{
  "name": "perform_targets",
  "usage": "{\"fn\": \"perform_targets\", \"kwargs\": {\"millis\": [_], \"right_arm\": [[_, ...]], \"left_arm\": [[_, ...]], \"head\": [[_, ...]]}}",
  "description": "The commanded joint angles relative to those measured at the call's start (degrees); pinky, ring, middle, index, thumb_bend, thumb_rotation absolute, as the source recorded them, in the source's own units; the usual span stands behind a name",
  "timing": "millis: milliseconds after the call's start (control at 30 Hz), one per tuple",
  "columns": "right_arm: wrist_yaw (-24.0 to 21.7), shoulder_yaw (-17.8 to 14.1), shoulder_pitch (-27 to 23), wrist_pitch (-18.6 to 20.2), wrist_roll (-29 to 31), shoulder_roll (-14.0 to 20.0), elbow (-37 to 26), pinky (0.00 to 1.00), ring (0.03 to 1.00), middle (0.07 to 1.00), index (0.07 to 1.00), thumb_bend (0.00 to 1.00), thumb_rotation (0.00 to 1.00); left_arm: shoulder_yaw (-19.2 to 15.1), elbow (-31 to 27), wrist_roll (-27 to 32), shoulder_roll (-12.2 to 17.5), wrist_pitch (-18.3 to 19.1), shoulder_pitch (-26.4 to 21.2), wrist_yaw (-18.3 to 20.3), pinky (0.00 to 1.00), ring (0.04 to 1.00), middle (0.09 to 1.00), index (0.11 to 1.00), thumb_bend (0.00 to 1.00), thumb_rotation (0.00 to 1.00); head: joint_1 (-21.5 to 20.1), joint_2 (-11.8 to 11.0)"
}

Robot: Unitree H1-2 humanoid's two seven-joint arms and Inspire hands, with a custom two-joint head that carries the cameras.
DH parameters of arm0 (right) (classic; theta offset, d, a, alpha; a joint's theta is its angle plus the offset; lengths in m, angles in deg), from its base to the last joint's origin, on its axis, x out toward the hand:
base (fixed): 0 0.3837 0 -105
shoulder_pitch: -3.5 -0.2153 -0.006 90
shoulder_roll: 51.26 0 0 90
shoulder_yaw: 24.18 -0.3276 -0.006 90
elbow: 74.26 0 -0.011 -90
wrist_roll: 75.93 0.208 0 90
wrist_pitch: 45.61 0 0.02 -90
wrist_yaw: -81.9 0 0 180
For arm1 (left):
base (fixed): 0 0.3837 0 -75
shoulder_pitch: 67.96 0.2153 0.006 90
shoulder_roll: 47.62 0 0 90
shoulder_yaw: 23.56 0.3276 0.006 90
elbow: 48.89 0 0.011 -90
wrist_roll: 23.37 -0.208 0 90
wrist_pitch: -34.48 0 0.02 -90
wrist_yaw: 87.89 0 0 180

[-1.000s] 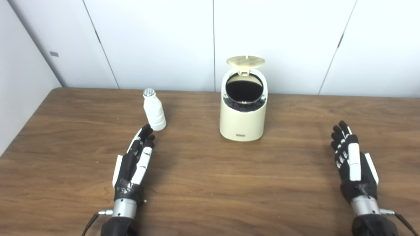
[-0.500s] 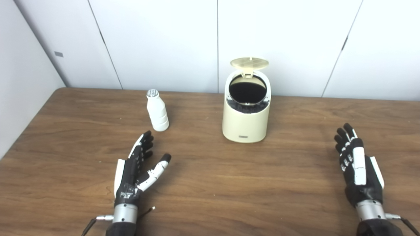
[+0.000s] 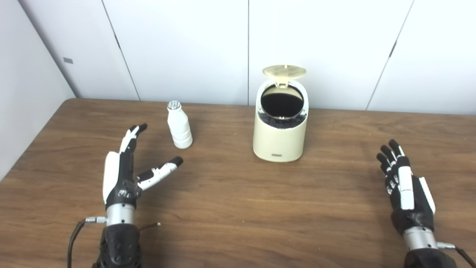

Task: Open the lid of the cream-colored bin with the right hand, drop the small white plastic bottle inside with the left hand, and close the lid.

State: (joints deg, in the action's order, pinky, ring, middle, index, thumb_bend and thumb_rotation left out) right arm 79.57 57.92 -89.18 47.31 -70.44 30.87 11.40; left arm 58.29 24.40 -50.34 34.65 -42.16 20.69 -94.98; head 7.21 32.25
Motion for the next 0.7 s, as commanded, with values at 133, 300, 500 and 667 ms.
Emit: {"fn": "perform_targets", "kwargs": {"millis": [133, 300, 500, 667], "right_arm": [[0.4, 0.2, -0.8, -0.4, -0.7, 0.3, -2.7, 0.99, 0.940, 0.944, 0.958, 0.54, 0.98], [0.5, 0.4, -0.7, -0.9, -1.4, 0.4, -2.5, 0.98, 0.935, 0.941, 0.959, 0.55, 0.99], [0.5, 0.5, -0.7, 0.1, -2.0, 0.5, -2.8, 0.97, 0.931, 0.936, 0.943, 0.56, 0.99], [0.4, 0.7, -0.5, 1.1, -1.9, 0.2, -3.7, 0.97, 0.931, 0.936, 0.938, 0.56, 0.99]], "left_arm": [[-0.7, 2.8, -1.0, 3.8, 0.0, -5.0, -1.0, 1.00, 1.000, 1.000, 0.887, 0.94, 0.39], [0.2, 6.8, -2.0, 5.7, 1.6, -8.5, -0.7, 1.00, 1.000, 1.000, 0.869, 0.93, 0.38], [0.7, 13.4, -1.2, 6.7, 1.1, -13.1, -0.9, 0.99, 1.000, 1.000, 0.847, 0.95, 0.39], [2.5, 19.1, -1.9, 7.7, -0.1, -16.6, -1.5, 1.00, 1.000, 1.000, 0.843, 0.96, 0.39]], "head": [[-0.5, 0.0], [-0.5, 0.2], [-0.6, 0.4], [-0.9, 0.5]]}}
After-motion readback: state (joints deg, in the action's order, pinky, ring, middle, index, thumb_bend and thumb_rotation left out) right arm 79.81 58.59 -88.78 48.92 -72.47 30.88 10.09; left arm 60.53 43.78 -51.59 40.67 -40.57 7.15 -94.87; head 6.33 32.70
